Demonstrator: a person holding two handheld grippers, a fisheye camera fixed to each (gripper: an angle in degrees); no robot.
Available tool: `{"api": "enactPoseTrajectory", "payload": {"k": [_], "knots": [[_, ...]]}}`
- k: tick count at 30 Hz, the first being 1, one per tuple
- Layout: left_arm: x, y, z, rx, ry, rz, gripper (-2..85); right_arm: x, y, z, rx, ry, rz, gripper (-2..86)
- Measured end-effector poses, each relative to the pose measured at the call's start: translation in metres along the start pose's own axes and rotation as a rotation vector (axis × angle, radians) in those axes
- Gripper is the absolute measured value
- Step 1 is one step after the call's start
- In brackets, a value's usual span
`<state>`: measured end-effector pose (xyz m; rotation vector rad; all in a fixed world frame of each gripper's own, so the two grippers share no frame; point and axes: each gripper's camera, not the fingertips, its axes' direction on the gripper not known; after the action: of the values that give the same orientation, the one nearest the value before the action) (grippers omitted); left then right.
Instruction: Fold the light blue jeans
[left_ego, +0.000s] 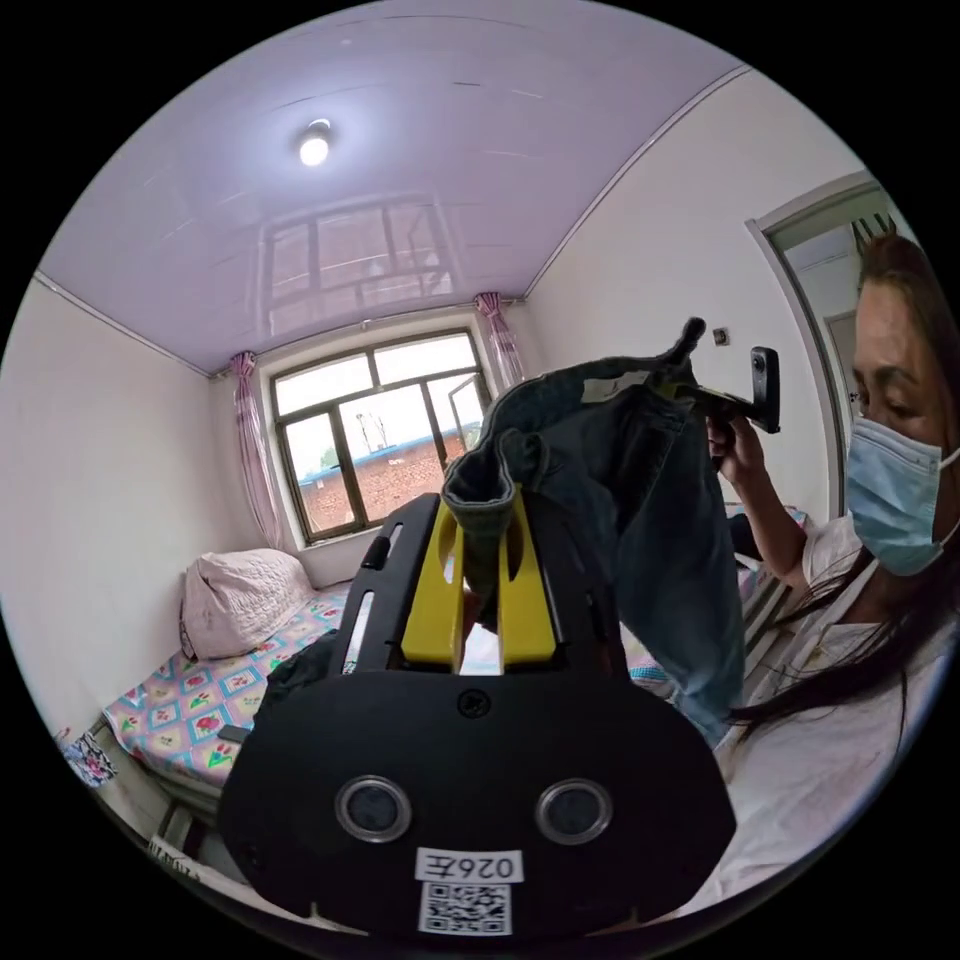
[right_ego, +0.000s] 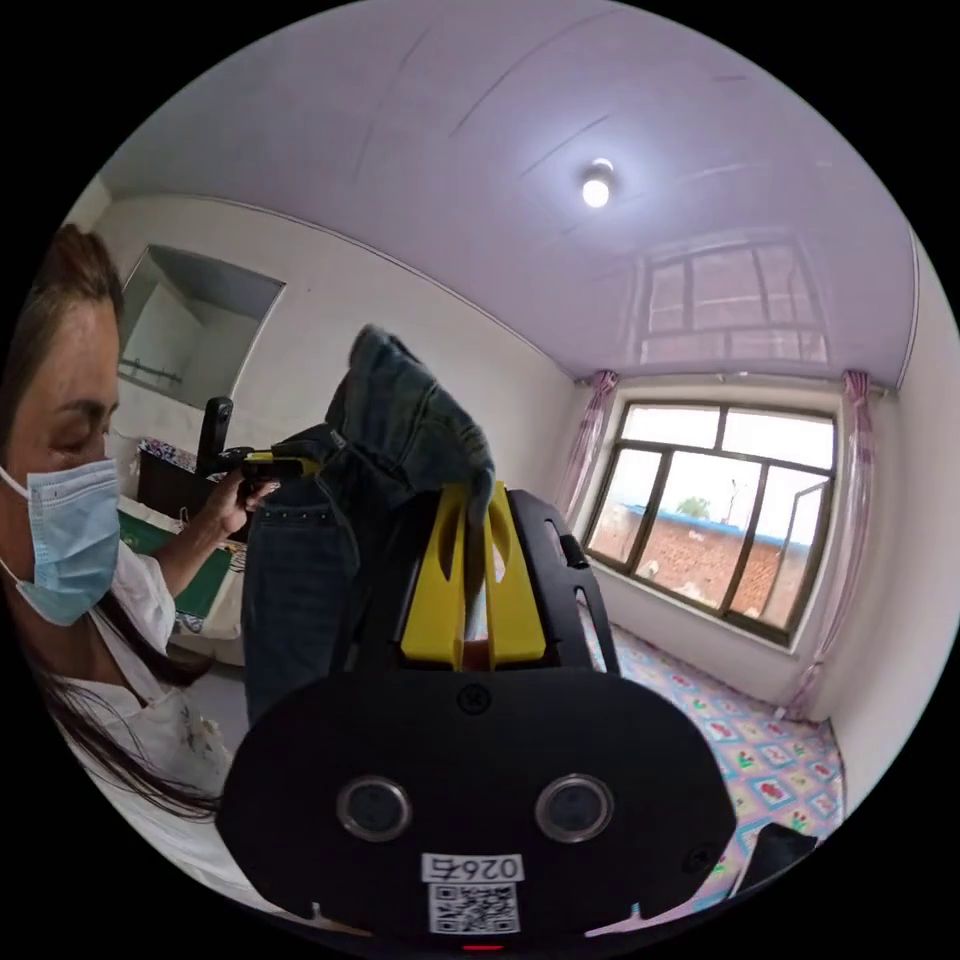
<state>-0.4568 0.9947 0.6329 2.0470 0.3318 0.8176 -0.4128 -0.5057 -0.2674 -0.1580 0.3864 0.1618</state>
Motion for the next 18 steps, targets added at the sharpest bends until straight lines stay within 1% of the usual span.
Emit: {"api": "enactPoseTrajectory", "payload": {"k": [3, 5, 8, 11, 12, 13, 15, 16, 18], "knots": [[0.008, -0.017, -0.002, 0.022, 0.037, -0.007, 4.5, -0.022, -0.030, -0.013, 0.017, 0.043, -0.058, -1.5], [0.011, -0.025, 0.000, 0.019, 0.063, -0.016, 4.4, -0.032, -0.044, -0.013, -0.008, 0.076, -0.080, -1.5], [0.023, -0.045, -0.003, 0.032, 0.055, 0.016, 4.1, -0.042, -0.060, -0.010, -0.029, 0.129, -0.083, -1.5], [0.040, -0.072, -0.014, 0.098, 0.009, 0.101, 3.9, -0.050, -0.076, -0.026, 0.056, 0.116, -0.065, -1.5], [0.042, -0.083, -0.019, 0.138, 0.019, 0.121, 3.8, -0.056, -0.080, -0.037, 0.115, 0.115, -0.067, -1.5], [0.043, -0.088, -0.022, 0.156, 0.028, 0.128, 3.7, -0.063, -0.085, -0.044, 0.163, 0.163, -0.104, -1.5], [0.047, -0.114, -0.029, 0.184, 0.042, 0.147, 3.6, -0.059, -0.099, -0.034, 0.123, 0.232, -0.109, -1.5], [0.050, -0.120, -0.030, 0.184, 0.027, 0.160, 3.6, -0.048, -0.109, -0.025, 0.080, 0.217, -0.074, -1.5], [0.065, -0.135, -0.036, 0.200, -0.024, 0.220, 3.5, -0.037, -0.118, -0.024, 0.074, 0.176, -0.031, -1.5]]}}
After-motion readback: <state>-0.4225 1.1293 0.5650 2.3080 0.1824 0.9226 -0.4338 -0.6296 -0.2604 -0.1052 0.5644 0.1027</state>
